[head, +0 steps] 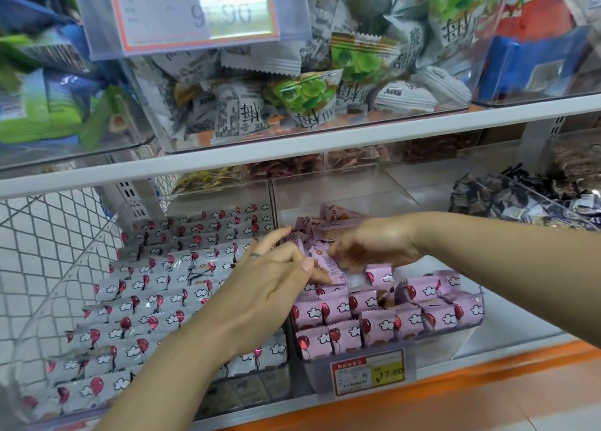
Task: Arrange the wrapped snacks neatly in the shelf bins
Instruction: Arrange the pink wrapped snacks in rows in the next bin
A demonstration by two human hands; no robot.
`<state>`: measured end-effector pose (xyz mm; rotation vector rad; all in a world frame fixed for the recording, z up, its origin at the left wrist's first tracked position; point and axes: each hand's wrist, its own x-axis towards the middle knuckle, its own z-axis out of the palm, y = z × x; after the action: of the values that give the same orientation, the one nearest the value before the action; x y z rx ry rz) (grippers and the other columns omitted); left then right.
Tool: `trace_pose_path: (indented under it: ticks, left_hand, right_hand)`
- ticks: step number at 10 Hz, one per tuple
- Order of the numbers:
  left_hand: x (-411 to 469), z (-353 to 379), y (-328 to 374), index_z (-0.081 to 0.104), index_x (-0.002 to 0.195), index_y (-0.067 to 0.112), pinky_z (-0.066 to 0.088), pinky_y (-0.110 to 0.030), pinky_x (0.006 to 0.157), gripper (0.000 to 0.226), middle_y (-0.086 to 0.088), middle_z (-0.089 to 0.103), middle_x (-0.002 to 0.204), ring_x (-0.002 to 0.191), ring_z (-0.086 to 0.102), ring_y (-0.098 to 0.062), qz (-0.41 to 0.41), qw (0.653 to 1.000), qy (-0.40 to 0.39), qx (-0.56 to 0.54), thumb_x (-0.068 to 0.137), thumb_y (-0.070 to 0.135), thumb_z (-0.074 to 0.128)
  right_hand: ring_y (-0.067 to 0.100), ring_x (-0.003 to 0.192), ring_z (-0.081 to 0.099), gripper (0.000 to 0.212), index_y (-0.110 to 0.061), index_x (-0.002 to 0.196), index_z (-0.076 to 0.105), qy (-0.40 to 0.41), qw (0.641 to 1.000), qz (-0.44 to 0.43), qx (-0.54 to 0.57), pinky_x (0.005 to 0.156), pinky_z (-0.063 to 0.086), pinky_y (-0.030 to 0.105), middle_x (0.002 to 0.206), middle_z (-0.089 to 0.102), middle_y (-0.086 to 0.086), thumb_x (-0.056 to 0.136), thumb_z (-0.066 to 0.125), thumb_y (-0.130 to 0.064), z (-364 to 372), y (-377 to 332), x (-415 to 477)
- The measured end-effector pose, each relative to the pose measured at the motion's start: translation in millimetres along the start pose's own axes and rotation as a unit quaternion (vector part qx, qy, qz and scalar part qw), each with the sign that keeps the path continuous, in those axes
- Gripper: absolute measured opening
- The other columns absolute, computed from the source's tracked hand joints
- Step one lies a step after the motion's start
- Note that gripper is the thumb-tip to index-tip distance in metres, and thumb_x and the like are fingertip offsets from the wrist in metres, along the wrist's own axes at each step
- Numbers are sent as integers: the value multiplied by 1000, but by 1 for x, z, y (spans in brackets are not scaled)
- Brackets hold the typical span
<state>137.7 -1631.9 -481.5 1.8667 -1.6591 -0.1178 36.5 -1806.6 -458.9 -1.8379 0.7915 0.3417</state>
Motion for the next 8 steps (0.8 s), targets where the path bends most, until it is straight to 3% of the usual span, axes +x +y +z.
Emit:
trace_pose_path:
  ticks: [1,2,3,4,5,6,7,8]
  left_hand:
    - [0,0,-2,68,91,36,9,-14,109,51,14,63,116,130,24,5,-13,1000,10,-11,87,57,22]
    - [0,-6,-1,65,91,51,12,-31,112,42,34,55,105,130,11,17,-30,999,-25,-5,91,52,22]
    - [3,-15,4,66,101,43,11,-37,116,33,33,56,97,130,13,14,-40,996,-69,42,97,38,34]
    - [9,-25,8,65,96,47,13,-41,116,20,35,57,92,129,22,12,-46,993,-92,57,93,38,48]
    - [25,-37,18,69,99,42,41,-12,84,19,32,59,82,93,51,17,-52,986,-135,79,92,37,52]
    - [46,-41,29,71,99,37,44,-12,63,16,32,60,74,63,53,18,-46,970,-212,111,89,38,58]
    - [56,-37,37,71,98,32,45,-12,64,19,31,63,73,70,58,13,-44,951,-274,138,84,42,63]
    - [58,-31,38,69,99,32,47,-18,70,21,19,69,87,79,62,3,-38,941,-291,169,83,43,65]
  right_hand:
    - [13,88,47,35,-5,123,57,9,995,23,-94,94,31,41,95,50,3,96,47,-24,10,-2,6]
    - [17,102,45,35,-8,124,57,-2,993,29,-110,91,28,40,106,53,3,95,47,-26,12,-6,6]
    - [15,111,46,35,-11,127,55,-22,992,27,-125,103,24,48,121,54,2,97,44,-26,11,-2,-2]
    - [16,127,42,33,-16,128,55,-10,985,-9,-173,109,27,34,134,50,-2,97,44,-23,11,5,-12]
    - [12,131,38,27,-24,120,58,-10,980,-39,-195,102,25,22,140,46,-7,99,40,-20,11,4,-23]
    - [13,132,37,31,-20,126,57,-2,982,-42,-183,110,25,26,142,45,-4,98,44,-22,8,3,-32]
    - [14,127,43,34,-17,127,57,2,983,-43,-177,112,29,31,139,48,-4,95,49,-19,6,1,-36]
    - [14,115,48,33,-18,124,60,-10,983,-58,-177,110,33,32,130,54,-4,92,51,-15,8,-1,-39]
